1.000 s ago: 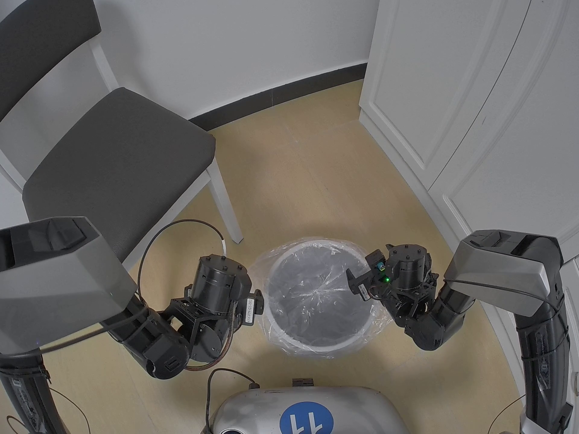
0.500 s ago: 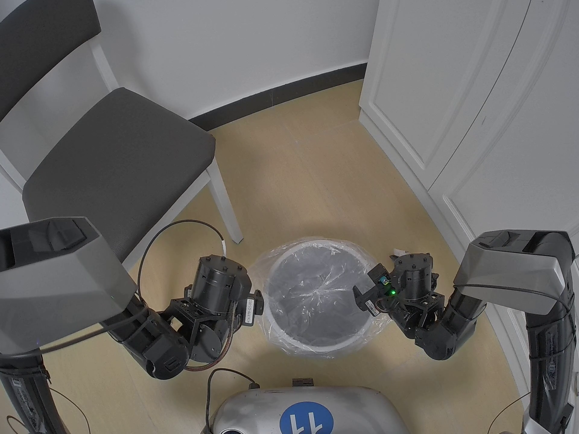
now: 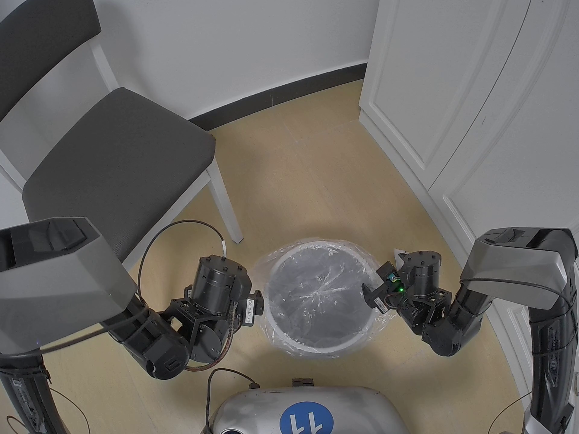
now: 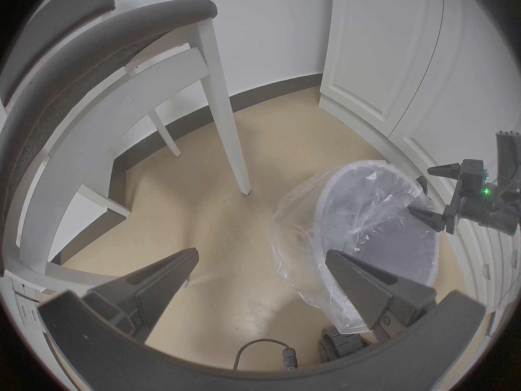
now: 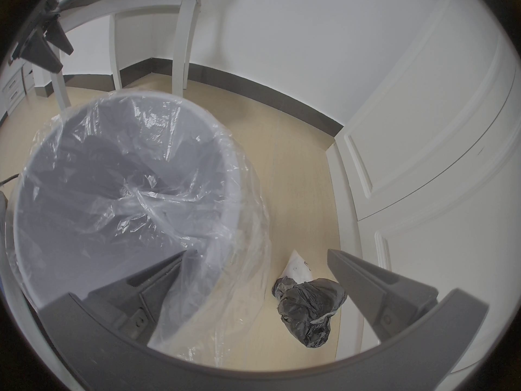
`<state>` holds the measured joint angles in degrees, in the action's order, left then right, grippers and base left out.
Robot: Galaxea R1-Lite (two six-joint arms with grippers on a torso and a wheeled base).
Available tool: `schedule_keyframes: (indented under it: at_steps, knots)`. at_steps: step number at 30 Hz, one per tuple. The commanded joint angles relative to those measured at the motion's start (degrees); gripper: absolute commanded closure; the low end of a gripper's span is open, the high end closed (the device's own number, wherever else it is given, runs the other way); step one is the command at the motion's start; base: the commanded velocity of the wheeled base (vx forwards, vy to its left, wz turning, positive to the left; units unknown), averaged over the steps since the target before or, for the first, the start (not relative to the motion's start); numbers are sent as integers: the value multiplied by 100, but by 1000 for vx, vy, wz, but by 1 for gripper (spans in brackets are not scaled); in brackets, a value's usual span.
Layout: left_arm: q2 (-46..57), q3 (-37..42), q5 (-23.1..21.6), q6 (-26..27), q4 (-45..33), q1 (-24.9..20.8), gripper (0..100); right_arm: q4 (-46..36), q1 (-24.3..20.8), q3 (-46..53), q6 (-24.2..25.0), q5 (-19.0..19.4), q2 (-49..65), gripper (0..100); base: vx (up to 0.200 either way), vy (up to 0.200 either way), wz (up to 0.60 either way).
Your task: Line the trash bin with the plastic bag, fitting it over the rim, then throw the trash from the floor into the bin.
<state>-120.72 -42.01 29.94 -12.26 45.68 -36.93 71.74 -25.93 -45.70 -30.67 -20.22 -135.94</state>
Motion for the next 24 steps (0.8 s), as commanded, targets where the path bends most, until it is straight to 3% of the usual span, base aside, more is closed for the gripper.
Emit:
schedule_keyframes:
  at_steps: [1,6,24]
  knots:
    - [-4,0,3,-4,2,1,0,7,-158,-44,149,10,15,0,0,0,0]
    - [-4,8,3,-4,2,1,0,-37,-387,-290,492,-25,-161,0,0,0,0]
    - [-4,26,3,-4,2,1,0,-433,-325,-791,633,-113,-645,0,0,0,0]
